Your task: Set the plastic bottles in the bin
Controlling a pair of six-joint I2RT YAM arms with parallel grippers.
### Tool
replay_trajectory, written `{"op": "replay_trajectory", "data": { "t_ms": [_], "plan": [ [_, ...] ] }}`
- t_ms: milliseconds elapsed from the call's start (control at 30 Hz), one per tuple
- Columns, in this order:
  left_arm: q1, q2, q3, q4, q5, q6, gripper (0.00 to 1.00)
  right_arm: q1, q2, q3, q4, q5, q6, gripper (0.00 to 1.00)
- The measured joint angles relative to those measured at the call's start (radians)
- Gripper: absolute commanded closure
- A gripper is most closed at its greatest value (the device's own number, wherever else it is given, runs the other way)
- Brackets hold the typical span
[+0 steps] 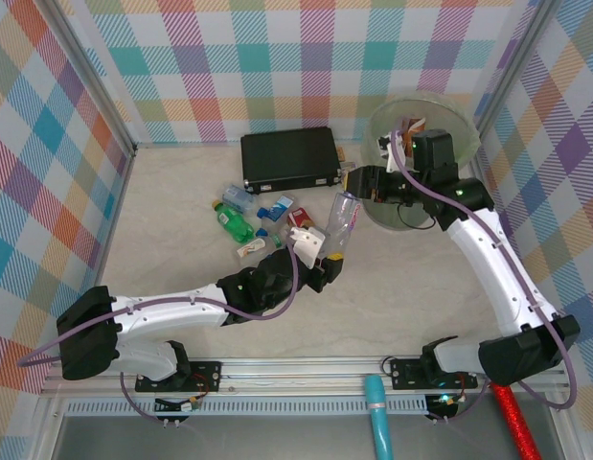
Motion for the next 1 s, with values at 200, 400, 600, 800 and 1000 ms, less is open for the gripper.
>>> {"op": "replay_trajectory", "data": {
  "t_ms": [200, 400, 600, 800, 1000],
  "plan": [
    [-0.001, -0.003, 0.0, -0.002, 0.0, 0.003, 0.48, 0.0, 0.017, 0.0, -0.022, -0.002, -0.004, 0.58],
    [-0.001, -0.003, 0.0, -0.008, 0.004, 0.003, 0.48, 0.0, 0.017, 0.003, -0.032, -0.01, -0.023, 0.72],
    [-0.005, -0.003, 0.0, -0.012, -0.005, -0.002, 0.3, 0.0, 0.016, 0.005, -0.035, 0.0, -0.023, 0.73],
    [-0.008, -0.03, 0.002, -0.051, -0.034, -0.001, 0.0, -0.001, 0.013, 0.056, -0.044, 0.069, -0.023, 0.74],
    [-0.008, -0.128, 0.002, -0.116, -0.132, -0.012, 0.0, -0.026, 0.01, 0.2, -0.058, 0.163, -0.049, 0.72]
  ]
}}
